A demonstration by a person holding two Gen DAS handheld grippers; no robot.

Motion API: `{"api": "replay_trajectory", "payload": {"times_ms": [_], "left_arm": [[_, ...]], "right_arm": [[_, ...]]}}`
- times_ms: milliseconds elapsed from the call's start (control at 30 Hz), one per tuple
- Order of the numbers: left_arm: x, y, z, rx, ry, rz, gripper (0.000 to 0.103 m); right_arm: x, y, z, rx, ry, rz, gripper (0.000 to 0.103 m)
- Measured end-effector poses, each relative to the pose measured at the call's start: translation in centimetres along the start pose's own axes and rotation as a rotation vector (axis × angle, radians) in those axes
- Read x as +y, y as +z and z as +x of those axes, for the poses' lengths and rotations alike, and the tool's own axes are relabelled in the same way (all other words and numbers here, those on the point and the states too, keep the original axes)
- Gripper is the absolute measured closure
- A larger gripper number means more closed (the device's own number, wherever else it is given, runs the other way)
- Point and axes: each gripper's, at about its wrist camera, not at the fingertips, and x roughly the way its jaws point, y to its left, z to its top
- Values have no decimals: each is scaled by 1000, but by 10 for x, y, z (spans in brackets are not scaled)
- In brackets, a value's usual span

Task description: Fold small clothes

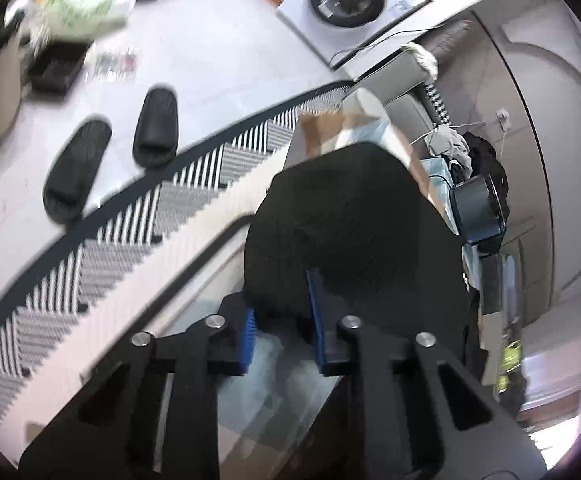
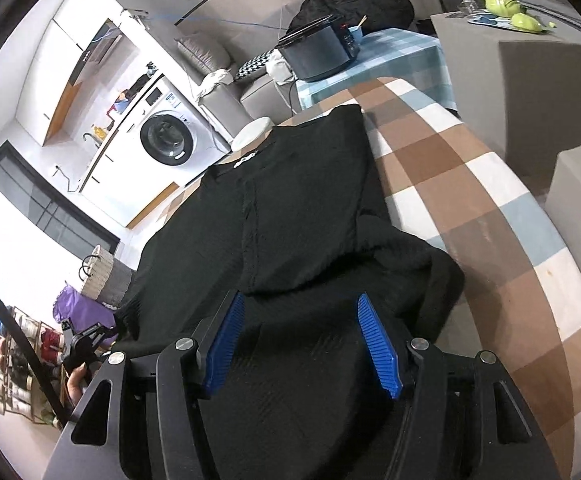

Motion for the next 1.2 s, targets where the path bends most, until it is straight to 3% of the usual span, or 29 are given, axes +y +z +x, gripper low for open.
{"api": "replay_trajectory", "payload": {"times_ms": [200, 300, 367, 433, 467, 567, 600, 633, 733, 1033, 1200], "left_arm": [[-67, 7, -36, -172, 8, 170, 91], [-127, 6, -47, -233, -33, 325, 91], [-177, -13, -48, -235, -97, 459, 91], [-216, -37, -43, -197, -150, 572, 91], [-237, -58, -34, -138, -203, 637, 91], [-267, -100, -9, 62, -265, 724, 74], [-271, -114, 0, 130, -267, 749, 58], [-272, -122, 2, 146, -254, 761, 46], [-261, -131, -3, 100, -211, 757, 38], [-201, -93, 9, 93, -147, 587, 38], [-186, -93, -1, 81, -151, 597, 37]], "right_arm": [[-6, -3, -9, -18, -7, 23, 43], [-9, -7, -14, -22, -11, 27, 43], [-11, -10, -19, -24, -21, 24, 43], [-14, -12, -22, -25, -27, 29, 43], [-16, -13, -24, -25, -30, 35, 43], [-21, -15, -27, -25, -38, 49, 43], [-22, -16, -27, -23, -42, 55, 42], [-24, -16, -28, -21, -44, 59, 42], [-27, -16, -29, -18, -42, 60, 42], [-30, -16, -23, -5, -28, 67, 39], [-30, -18, -27, -10, -32, 55, 39]]}}
